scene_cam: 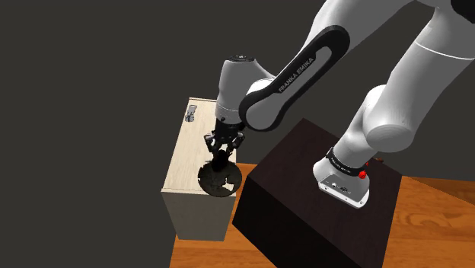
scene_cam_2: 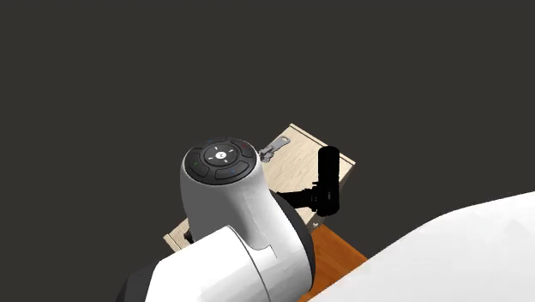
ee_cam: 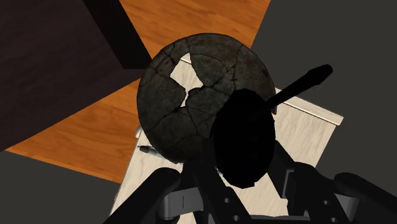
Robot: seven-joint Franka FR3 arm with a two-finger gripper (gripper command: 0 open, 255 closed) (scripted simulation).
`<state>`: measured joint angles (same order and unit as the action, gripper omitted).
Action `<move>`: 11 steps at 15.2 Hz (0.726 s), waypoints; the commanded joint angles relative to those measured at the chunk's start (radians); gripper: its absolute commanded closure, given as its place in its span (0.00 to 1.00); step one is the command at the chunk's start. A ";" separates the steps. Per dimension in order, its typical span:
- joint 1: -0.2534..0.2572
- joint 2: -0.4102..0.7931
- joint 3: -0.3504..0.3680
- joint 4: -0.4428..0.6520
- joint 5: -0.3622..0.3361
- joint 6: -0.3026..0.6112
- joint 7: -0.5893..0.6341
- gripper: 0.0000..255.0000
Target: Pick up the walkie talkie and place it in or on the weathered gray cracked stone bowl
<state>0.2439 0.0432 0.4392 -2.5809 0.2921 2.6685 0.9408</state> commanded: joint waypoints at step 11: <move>0.003 0.058 -0.004 -0.006 -0.020 0.062 0.007 1.00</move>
<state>0.2469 0.1012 0.4352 -2.5866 0.2717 2.7308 0.9480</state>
